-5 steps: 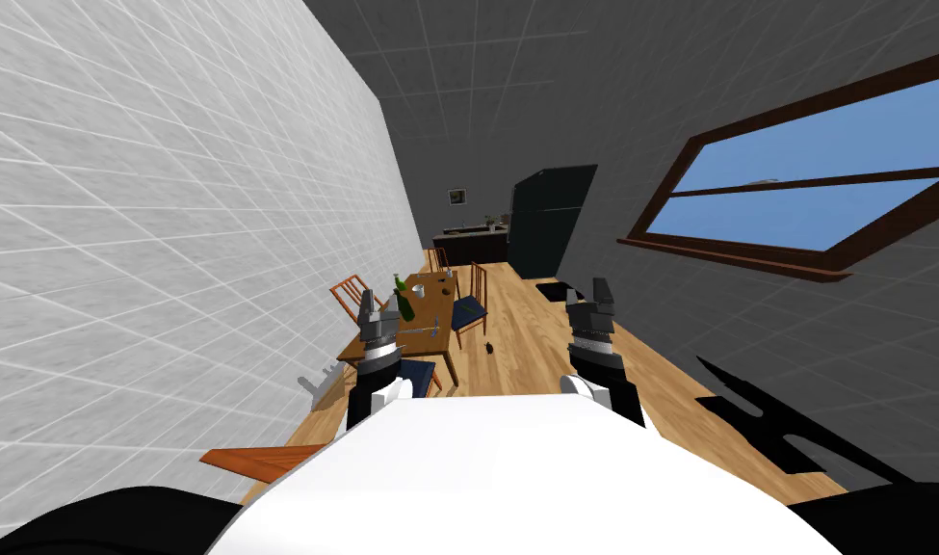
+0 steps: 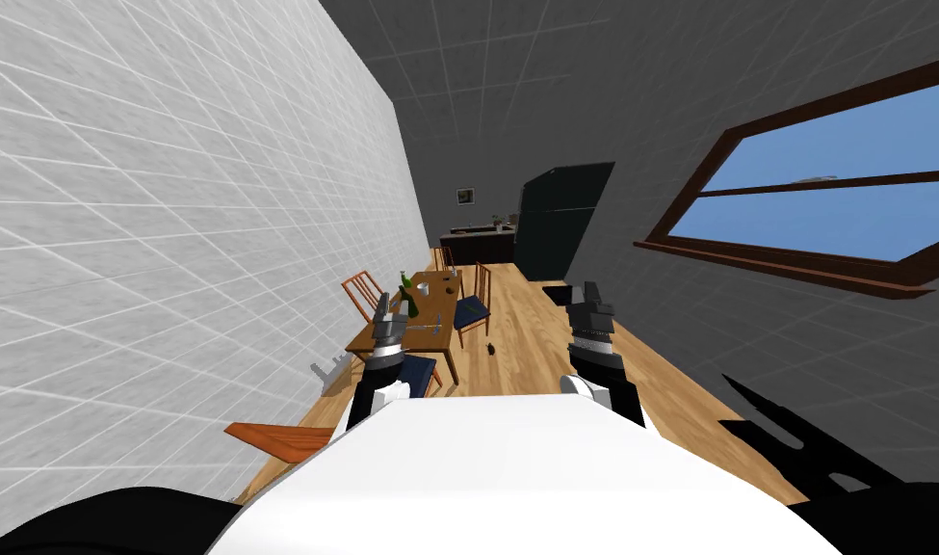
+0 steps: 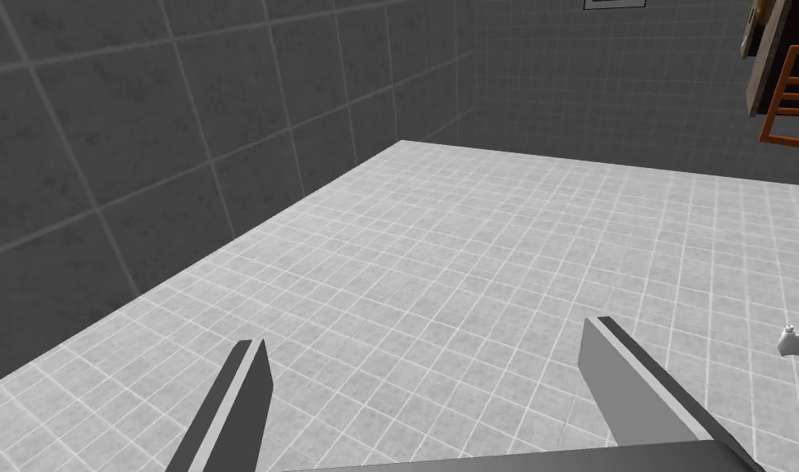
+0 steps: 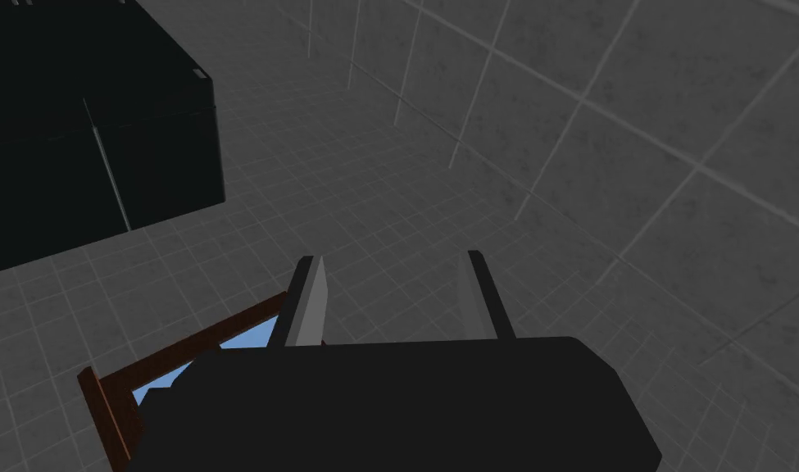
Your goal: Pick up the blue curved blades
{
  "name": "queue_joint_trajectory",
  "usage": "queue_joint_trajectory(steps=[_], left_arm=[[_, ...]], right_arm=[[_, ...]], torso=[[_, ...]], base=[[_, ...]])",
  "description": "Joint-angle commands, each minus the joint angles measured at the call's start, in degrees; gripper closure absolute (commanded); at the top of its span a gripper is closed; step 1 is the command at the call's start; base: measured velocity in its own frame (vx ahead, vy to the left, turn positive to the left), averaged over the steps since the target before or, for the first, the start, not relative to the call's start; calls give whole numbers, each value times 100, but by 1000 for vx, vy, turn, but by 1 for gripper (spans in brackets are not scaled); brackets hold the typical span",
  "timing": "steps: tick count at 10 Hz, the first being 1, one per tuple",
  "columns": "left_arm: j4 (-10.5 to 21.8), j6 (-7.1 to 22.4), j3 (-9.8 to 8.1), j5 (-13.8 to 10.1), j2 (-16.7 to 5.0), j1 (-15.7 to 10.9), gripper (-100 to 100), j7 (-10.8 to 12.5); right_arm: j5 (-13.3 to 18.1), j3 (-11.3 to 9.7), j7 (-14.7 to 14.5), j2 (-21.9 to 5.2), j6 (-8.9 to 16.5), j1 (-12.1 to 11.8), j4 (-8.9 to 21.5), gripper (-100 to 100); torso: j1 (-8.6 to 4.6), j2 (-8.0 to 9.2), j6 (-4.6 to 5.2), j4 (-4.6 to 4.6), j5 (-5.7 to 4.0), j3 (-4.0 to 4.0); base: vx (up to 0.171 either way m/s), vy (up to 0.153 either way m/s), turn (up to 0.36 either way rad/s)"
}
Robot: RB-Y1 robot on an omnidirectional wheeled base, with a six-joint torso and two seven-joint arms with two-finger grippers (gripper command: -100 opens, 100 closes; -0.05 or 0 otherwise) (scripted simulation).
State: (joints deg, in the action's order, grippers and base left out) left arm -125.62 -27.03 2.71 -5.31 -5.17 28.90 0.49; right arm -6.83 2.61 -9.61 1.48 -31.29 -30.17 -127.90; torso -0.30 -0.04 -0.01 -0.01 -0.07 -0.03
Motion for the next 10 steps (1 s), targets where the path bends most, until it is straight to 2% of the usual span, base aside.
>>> queue_joint_trajectory(steps=[1,3,4,5,6,7,8,10], left_arm=[[248,269,-5,-31,-241,-62,-100,232],[586,594,13,-77,-502,-163,-100,547],[586,678,13,-77,-502,-163,-100,547],[774,910,20,-109,-626,-226,-100,725],[774,910,20,-109,-626,-226,-100,725],[973,1091,26,-148,-747,-298,-100,915],[973,1158,26,-148,-747,-298,-100,915],[1347,1560,31,-249,-979,-470,-100,1275]], right_arm=[[0,0,0,0,0,0,0,0],[0,0,0,0,0,0,0,0],[0,0,0,0,0,0,0,0],[0,0,0,0,0,0,0,0],[0,0,0,0,0,0,0,0],[0,0,0,0,0,1,0,0],[0,0,0,0,0,0,0,0],[0,0,0,0,0,0,0,0]], torso=[[0,0,0,0,0,0],[-7,-8,1,-1,-1,-4],[-9,-8,0,-2,-2,-5],[0,-6,2,-1,-1,-3],[7,-2,0,-1,2,-1],[10,-3,2,0,2,-1],[9,-8,0,-1,2,-4],[5,-9,1,-2,1,-5]], base=[[11,-97,180],[24,-107,189],[15,-77,69],[5,-61,127],[7,-51,73],[21,-59,143],[16,-62,77],[29,-90,159]])
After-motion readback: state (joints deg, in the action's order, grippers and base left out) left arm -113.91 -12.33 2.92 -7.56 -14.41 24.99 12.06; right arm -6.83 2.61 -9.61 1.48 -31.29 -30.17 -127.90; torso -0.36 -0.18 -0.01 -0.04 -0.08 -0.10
